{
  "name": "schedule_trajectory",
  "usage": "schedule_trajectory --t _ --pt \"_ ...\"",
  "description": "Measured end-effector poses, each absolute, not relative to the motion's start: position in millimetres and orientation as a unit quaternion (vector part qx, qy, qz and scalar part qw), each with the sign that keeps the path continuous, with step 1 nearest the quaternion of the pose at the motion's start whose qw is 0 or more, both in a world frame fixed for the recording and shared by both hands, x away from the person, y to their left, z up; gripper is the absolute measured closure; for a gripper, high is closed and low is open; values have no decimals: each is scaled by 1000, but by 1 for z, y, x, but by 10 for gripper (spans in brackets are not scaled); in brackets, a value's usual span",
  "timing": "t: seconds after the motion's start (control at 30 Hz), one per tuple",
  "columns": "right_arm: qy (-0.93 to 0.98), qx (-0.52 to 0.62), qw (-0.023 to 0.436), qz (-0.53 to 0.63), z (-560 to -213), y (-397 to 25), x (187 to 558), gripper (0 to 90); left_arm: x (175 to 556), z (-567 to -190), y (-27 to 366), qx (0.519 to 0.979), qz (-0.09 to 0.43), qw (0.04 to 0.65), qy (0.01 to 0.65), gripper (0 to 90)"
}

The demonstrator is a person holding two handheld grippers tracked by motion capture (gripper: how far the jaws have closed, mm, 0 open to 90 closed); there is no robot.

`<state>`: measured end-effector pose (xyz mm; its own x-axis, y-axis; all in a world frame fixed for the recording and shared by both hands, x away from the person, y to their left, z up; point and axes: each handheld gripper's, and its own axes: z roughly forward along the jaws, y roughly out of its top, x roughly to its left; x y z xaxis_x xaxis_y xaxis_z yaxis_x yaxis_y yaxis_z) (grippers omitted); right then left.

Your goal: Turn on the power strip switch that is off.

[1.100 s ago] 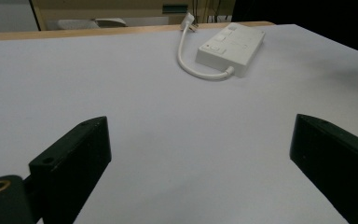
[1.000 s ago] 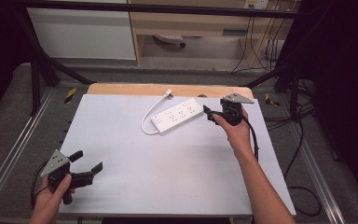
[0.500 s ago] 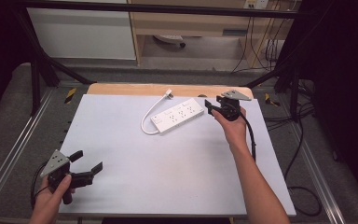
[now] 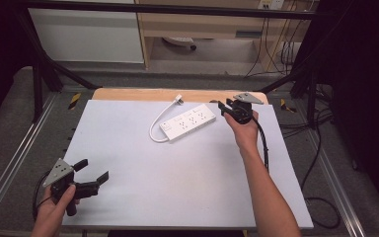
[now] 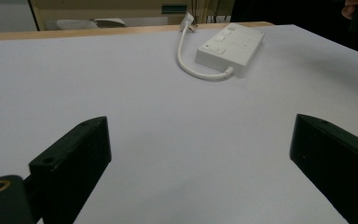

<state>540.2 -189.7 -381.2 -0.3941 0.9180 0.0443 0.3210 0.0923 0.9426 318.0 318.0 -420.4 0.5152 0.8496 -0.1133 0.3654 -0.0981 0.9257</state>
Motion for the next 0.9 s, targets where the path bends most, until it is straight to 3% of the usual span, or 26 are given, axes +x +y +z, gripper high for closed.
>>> schedule_trajectory --t 0.9 --pt "658 475 305 499 -398 -184 564 811 318 -420 319 701 234 517 432 53"
